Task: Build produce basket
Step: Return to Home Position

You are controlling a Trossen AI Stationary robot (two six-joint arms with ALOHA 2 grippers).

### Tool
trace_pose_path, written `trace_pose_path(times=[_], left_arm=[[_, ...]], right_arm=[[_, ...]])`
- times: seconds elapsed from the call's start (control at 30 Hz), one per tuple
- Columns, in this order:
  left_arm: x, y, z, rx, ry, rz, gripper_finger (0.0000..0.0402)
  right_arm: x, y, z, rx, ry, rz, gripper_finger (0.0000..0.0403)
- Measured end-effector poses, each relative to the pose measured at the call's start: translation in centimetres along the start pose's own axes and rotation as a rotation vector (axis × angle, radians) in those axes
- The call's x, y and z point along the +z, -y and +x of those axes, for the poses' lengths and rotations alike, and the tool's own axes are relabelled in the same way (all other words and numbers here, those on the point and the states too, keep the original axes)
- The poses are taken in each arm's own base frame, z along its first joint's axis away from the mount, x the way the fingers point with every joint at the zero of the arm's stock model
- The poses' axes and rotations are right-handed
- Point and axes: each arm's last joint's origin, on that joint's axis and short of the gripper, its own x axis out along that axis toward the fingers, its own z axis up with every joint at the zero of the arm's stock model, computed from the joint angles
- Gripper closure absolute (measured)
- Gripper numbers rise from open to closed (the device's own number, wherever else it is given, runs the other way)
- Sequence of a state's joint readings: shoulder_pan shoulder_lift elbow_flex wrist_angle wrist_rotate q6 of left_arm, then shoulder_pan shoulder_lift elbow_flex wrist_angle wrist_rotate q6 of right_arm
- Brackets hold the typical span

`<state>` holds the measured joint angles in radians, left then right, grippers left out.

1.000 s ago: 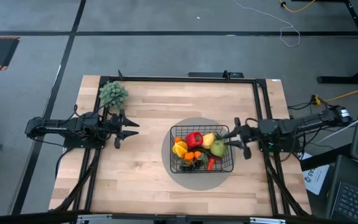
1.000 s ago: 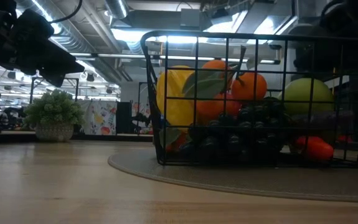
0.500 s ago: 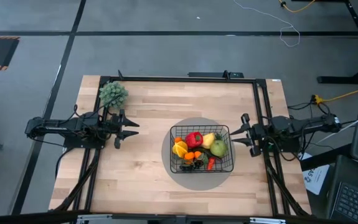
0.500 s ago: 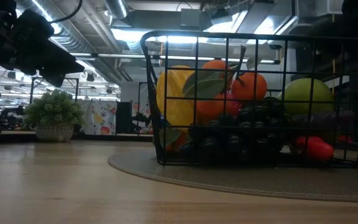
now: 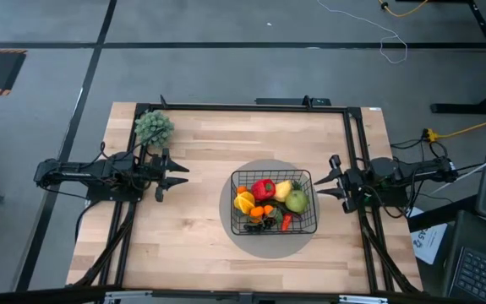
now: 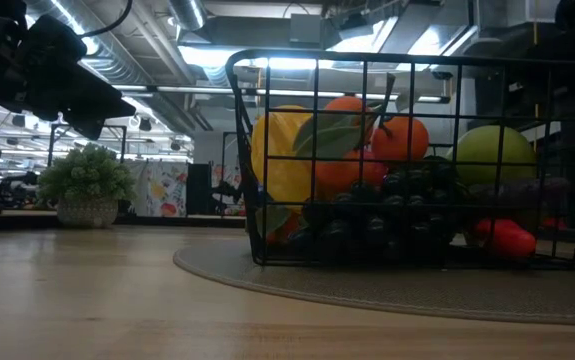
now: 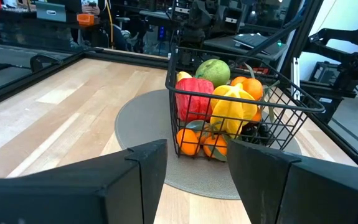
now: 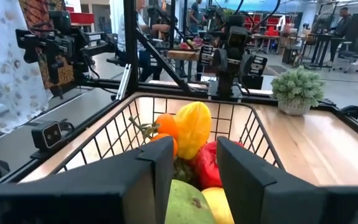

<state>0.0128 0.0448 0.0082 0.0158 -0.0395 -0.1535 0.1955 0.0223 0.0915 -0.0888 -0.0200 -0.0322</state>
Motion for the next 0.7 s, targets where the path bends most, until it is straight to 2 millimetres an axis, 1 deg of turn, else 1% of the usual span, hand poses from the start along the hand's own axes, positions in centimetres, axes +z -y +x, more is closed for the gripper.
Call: trace_pose_path(times=[0.23,0.53,0.7], left_arm=[[0.00,0.00,0.00,0.000,0.000,0.000,0.0245],[0.00,0.00,0.00,0.000,0.000,0.000,0.0245],[0.00,0.00,0.00,0.000,0.000,0.000,0.0245]], right_arm=[[-0.08,0.00,0.00,-0.001,-0.008,-0.004,0.0281],[-0.50,0.04,0.00,-0.019,-0.050,0.028,0.0281],[-0.88,0.09,-0.02,-0.039,-0.090,0.009,0.0281]])
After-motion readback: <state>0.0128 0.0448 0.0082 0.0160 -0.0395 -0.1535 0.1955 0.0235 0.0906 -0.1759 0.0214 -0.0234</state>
